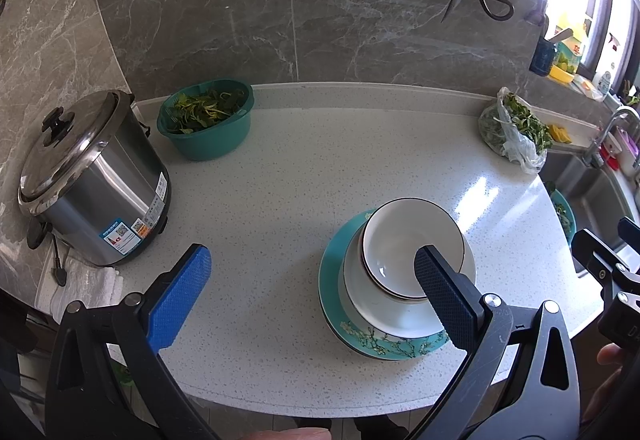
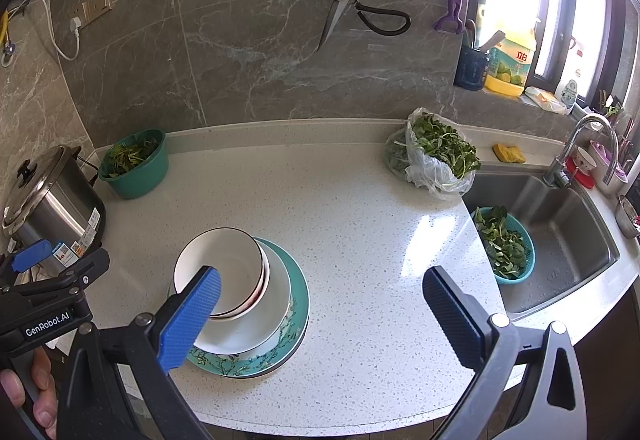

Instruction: Organize plates and bowls

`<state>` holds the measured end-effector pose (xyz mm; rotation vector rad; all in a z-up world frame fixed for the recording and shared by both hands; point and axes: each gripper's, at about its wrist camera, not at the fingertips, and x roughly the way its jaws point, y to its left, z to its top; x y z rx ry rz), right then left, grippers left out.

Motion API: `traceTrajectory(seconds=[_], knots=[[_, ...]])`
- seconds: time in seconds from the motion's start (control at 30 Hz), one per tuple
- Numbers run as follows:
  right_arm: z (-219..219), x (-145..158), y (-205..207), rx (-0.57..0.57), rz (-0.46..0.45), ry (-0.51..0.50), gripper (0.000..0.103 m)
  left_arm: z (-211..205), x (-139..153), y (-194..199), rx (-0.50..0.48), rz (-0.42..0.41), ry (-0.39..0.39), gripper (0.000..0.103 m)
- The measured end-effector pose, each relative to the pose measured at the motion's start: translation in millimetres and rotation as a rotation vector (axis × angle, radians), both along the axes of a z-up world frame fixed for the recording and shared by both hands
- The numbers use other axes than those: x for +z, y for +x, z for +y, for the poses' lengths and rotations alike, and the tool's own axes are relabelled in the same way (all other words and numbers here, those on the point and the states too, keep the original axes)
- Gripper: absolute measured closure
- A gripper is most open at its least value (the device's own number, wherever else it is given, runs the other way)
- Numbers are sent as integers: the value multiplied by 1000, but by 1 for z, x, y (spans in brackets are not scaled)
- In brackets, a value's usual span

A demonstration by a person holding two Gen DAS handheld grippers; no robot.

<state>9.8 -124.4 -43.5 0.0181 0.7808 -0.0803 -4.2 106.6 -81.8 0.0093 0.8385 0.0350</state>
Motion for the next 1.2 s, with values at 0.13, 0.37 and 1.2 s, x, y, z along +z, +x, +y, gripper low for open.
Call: traceTrajectory(seconds=[0.13, 0.37, 1.2], knots=[[0, -1, 1, 1, 2, 0, 0, 0, -2, 2, 0, 4, -1, 0], [-1, -1, 1, 2, 2, 0, 0, 1, -3, 5, 0, 7, -1, 0], [-3, -2, 5, 10, 9, 0, 0, 0, -8, 8, -2, 12, -2, 0]])
